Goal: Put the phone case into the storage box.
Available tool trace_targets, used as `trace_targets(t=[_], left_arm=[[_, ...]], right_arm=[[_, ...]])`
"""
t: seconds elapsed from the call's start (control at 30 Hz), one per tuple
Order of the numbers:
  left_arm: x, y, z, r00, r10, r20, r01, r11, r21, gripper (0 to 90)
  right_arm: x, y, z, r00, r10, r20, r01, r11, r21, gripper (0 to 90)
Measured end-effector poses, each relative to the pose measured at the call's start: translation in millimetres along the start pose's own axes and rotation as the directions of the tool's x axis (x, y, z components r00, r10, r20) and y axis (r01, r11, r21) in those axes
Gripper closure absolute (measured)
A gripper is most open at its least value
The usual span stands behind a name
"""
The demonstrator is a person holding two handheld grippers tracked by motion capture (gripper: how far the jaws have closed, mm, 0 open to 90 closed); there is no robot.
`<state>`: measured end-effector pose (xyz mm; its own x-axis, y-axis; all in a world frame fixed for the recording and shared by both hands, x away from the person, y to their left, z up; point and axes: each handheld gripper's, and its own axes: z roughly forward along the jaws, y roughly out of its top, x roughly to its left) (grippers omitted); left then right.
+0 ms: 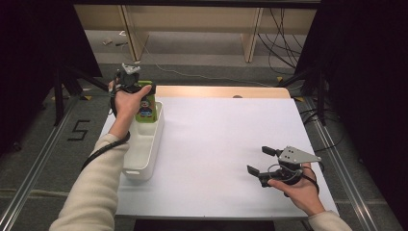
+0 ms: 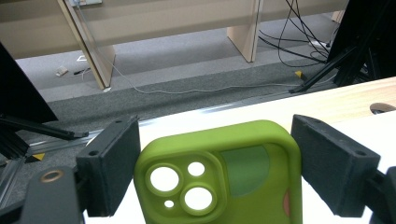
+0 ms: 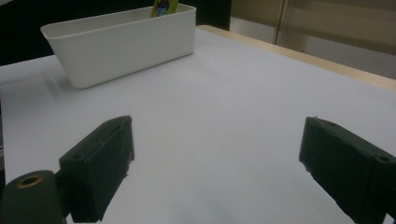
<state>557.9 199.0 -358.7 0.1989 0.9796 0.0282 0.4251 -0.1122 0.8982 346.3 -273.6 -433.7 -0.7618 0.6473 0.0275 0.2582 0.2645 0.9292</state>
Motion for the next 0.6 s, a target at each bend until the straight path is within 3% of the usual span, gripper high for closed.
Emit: trace_targets(t=[0.6], left_arm=[[1.2, -3.3, 5.6, 1.0000, -0.007, -0.002, 0.007, 0.9999, 0.013, 17.3]], right_arm=[[-0.1, 0.0, -0.1, 1.0000, 0.000, -0.001, 0.000, 1.000, 0.001, 11.3]])
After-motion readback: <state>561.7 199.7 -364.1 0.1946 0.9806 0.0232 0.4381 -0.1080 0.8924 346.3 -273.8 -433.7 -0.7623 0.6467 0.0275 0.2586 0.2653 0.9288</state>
